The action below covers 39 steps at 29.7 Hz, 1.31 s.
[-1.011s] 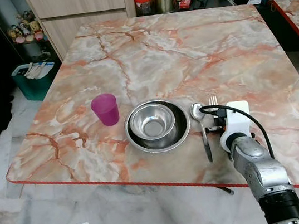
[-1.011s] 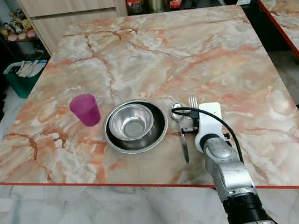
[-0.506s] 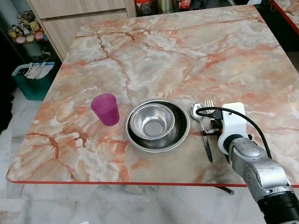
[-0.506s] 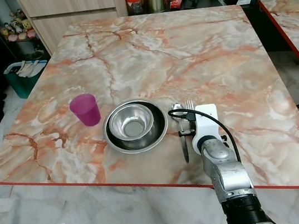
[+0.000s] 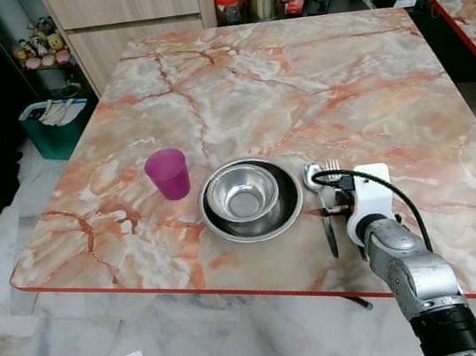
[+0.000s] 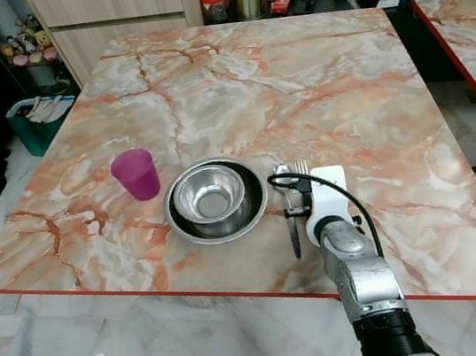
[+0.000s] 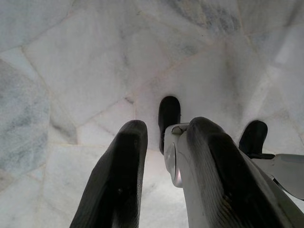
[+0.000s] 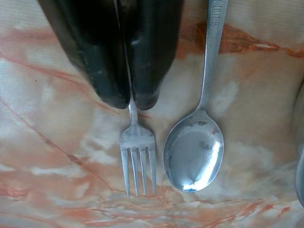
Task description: Setting the table
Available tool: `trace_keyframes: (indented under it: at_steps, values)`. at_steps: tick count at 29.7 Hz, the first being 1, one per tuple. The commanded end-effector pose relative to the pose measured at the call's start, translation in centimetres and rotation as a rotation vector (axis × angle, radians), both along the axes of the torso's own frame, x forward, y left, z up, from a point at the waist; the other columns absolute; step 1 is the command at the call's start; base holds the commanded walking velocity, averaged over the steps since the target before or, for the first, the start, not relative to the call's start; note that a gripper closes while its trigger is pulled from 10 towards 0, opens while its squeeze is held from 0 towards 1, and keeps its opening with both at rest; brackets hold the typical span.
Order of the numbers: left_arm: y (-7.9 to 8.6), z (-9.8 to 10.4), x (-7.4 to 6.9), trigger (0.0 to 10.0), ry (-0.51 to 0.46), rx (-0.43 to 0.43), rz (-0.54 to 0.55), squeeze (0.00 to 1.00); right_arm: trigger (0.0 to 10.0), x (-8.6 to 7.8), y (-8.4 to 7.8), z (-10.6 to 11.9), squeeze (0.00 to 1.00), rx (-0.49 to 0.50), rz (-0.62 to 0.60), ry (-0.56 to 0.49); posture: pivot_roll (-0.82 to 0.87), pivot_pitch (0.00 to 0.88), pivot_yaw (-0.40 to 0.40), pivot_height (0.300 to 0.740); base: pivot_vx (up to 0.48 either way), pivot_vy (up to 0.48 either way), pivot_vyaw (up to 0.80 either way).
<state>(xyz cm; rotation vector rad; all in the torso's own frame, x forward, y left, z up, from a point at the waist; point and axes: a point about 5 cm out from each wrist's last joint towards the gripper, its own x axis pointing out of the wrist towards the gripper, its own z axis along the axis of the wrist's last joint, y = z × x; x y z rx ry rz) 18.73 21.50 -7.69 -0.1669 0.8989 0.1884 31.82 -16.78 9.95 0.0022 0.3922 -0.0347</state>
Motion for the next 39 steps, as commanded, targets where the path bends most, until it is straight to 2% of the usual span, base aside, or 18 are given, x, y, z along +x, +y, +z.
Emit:
trace_keyframes:
  at_steps: [1, 32, 33, 34, 35, 39]
  values:
    - [-0.04, -0.17, -0.26, 10.0, 0.02, -0.008, 0.003, 0.0, 10.0, -0.3, 0.04, -0.06, 1.0, 0.004, -0.004, 0.004, -0.02, 0.142, 0.033, 0.74, 0.0, 0.0, 0.0]
    - [-0.11, -0.04, -0.01, 10.0, 0.009, -0.024, 0.005, 0.0, 10.0, -0.13, 0.44, 0.13, 1.0, 0.016, 0.01, -0.006, -0.02, 0.144, 0.033, 0.74, 0.0, 0.0, 0.0]
    - [-0.15, -0.05, -0.02, 10.0, 0.009, -0.028, 0.004, 0.0, 10.0, -0.13, 0.44, 0.14, 0.48, 0.015, 0.011, -0.006, -0.02, 0.144, 0.033, 0.74, 0.0, 0.0, 0.0]
    - [-0.16, -0.06, -0.03, 10.0, 0.009, -0.03, 0.004, 0.0, 10.0, -0.13, 0.44, 0.14, 0.48, 0.015, 0.012, -0.005, -0.02, 0.144, 0.033, 0.74, 0.0, 0.0, 0.0]
    - [-0.18, -0.06, -0.03, 10.0, 0.009, -0.032, 0.003, 0.0, 10.0, -0.13, 0.45, 0.16, 0.0, 0.016, 0.012, -0.005, -0.02, 0.144, 0.034, 0.74, 0.0, 0.0, 0.0]
    - [-0.35, -0.08, 0.01, 10.0, 0.008, -0.04, 0.001, 0.0, 10.0, -0.09, 0.4, 0.39, 0.0, 0.012, 0.011, -0.015, -0.02, 0.144, 0.035, 0.74, 0.0, 0.0, 0.0]
